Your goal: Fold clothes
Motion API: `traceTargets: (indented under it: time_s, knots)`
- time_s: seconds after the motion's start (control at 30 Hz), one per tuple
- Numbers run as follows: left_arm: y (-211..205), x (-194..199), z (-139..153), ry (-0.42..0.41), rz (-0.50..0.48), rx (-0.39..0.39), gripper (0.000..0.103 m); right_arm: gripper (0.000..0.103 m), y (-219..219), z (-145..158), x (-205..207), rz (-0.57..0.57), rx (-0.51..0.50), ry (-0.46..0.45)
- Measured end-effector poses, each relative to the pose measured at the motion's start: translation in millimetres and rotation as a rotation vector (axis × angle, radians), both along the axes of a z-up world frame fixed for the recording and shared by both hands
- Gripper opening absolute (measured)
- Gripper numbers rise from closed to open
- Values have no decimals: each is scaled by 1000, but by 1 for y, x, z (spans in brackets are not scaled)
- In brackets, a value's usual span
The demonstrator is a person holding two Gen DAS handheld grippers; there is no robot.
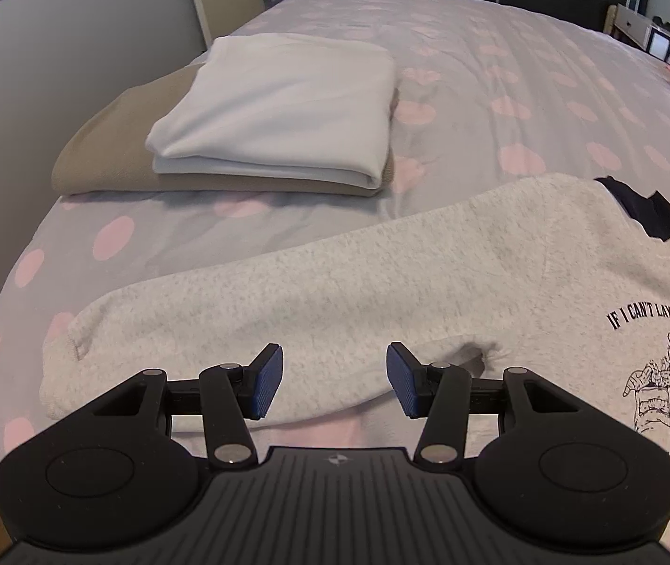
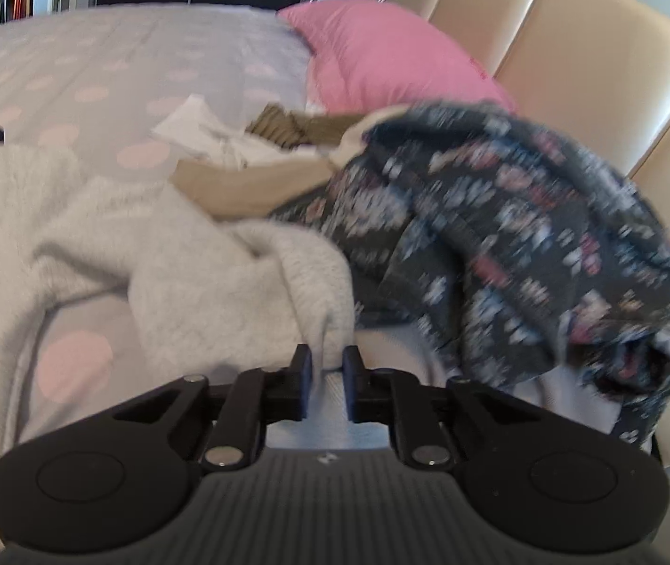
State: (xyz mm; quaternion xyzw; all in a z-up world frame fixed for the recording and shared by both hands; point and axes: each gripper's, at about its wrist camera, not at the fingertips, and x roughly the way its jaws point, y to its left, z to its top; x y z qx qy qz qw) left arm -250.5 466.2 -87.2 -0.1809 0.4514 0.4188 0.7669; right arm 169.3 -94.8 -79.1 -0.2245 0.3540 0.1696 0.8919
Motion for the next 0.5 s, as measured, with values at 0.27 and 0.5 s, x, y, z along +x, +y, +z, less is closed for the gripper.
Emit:
traceTargets:
  time_s: [0.27,0.5]
  knots:
    - [-10,15,-5,38,-62,17,47,12,-3,101,27,-62,50,-188]
    - [-11,19,-6,57,-58,30,47,2,0,82,85,-147,-11,-117]
